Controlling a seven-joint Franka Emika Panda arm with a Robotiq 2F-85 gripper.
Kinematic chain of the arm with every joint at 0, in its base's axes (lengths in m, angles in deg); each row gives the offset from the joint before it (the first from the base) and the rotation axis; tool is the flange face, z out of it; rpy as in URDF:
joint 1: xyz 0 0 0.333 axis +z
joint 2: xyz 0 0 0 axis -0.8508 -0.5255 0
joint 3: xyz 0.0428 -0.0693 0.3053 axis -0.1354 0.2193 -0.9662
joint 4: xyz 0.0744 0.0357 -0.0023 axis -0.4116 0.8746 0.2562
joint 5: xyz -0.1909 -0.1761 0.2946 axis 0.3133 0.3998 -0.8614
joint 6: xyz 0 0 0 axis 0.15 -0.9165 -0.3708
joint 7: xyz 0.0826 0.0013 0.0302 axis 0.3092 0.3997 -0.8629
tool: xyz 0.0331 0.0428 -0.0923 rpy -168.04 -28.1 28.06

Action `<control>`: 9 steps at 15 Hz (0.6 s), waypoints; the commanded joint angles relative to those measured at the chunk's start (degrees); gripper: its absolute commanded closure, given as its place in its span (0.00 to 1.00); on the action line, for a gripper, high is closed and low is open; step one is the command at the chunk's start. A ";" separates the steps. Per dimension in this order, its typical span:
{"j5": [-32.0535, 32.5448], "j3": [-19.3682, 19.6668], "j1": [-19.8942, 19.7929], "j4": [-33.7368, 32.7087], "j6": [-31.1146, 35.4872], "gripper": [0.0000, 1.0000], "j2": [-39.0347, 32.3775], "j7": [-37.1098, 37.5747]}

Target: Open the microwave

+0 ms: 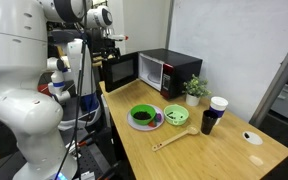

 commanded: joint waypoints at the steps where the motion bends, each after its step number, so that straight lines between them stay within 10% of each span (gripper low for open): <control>1: -2.61 0.63 -1.19 -0.03 -3.05 0.00 4.51 1.86; 9: -10.38 6.00 -7.95 -2.34 -5.64 0.00 12.96 7.77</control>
